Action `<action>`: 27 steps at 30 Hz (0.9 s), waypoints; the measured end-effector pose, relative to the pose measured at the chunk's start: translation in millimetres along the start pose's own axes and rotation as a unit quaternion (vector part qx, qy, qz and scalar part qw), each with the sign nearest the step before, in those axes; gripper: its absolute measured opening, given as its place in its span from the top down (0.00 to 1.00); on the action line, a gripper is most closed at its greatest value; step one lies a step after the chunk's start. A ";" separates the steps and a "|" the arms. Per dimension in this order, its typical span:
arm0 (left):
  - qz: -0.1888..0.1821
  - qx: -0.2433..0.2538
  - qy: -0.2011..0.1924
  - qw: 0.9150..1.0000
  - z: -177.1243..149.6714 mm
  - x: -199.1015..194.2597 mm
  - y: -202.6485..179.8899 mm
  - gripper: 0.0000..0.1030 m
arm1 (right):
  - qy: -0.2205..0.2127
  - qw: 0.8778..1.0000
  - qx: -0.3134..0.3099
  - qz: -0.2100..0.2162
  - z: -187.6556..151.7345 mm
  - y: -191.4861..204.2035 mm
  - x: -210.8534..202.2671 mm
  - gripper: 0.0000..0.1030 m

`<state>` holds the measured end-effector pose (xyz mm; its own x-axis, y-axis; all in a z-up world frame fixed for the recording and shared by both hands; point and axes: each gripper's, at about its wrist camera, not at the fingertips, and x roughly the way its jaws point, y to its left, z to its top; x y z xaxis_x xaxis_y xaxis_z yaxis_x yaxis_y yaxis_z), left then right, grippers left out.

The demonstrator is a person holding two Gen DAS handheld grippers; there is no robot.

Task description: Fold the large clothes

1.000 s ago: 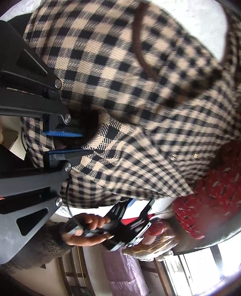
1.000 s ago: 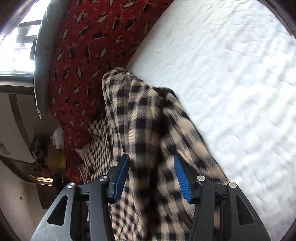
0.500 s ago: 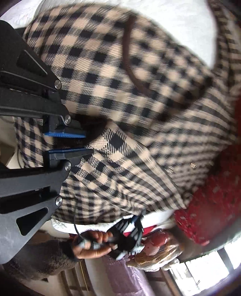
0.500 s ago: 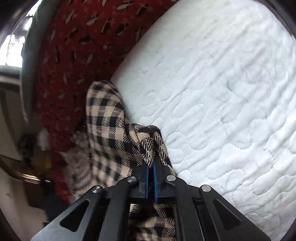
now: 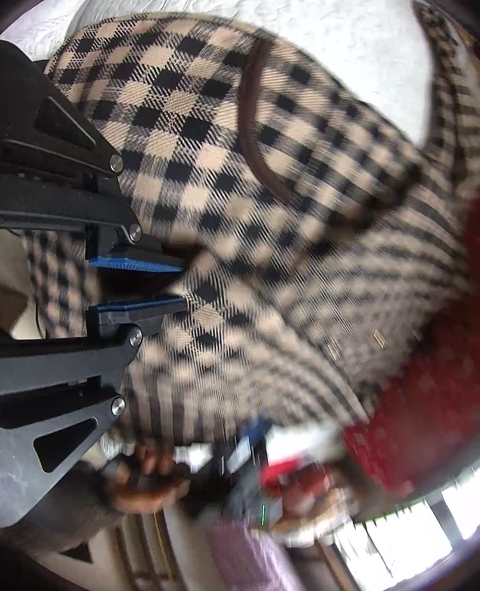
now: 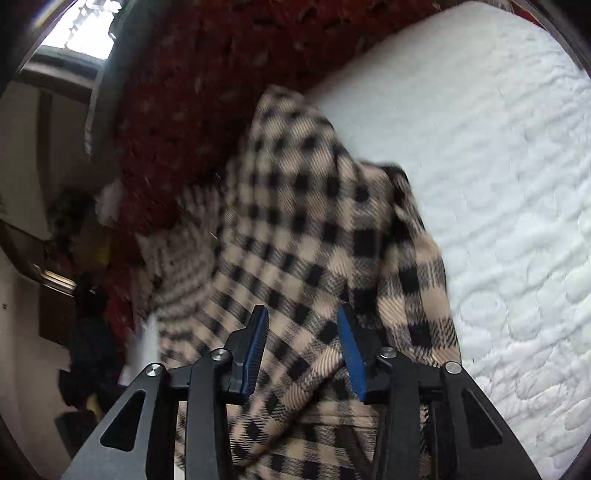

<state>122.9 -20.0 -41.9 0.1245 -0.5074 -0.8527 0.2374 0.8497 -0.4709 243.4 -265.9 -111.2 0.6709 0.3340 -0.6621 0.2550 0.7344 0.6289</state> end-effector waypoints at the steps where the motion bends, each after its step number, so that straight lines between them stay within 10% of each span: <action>1: -0.002 -0.015 0.009 1.000 1.1 6.8 6.2 0.86 | -0.021 1.000 -0.009 -0.009 -5.2 4.8 -5.3 0.69; 9: -0.044 -0.064 -0.044 0.996 28.2 -43.2 38.7 0.85 | 0.011 0.987 -0.151 0.054 -44.3 112.0 6.0 0.63; 15: -0.006 -0.125 -0.111 0.986 91.9 -99.7 102.1 0.60 | 0.082 0.973 -0.214 0.034 -97.9 150.4 59.2 0.63; 27: 0.014 -0.348 -0.181 0.920 192.0 -133.1 288.7 0.60 | 0.047 0.968 -0.240 0.055 -88.6 214.1 21.7 0.63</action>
<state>359.8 265.2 -21.0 0.4637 -0.3911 -0.7950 -0.4296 0.6856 -0.5877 250.9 -49.1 -27.1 0.6038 0.4611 -0.6502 -0.1816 0.8738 0.4511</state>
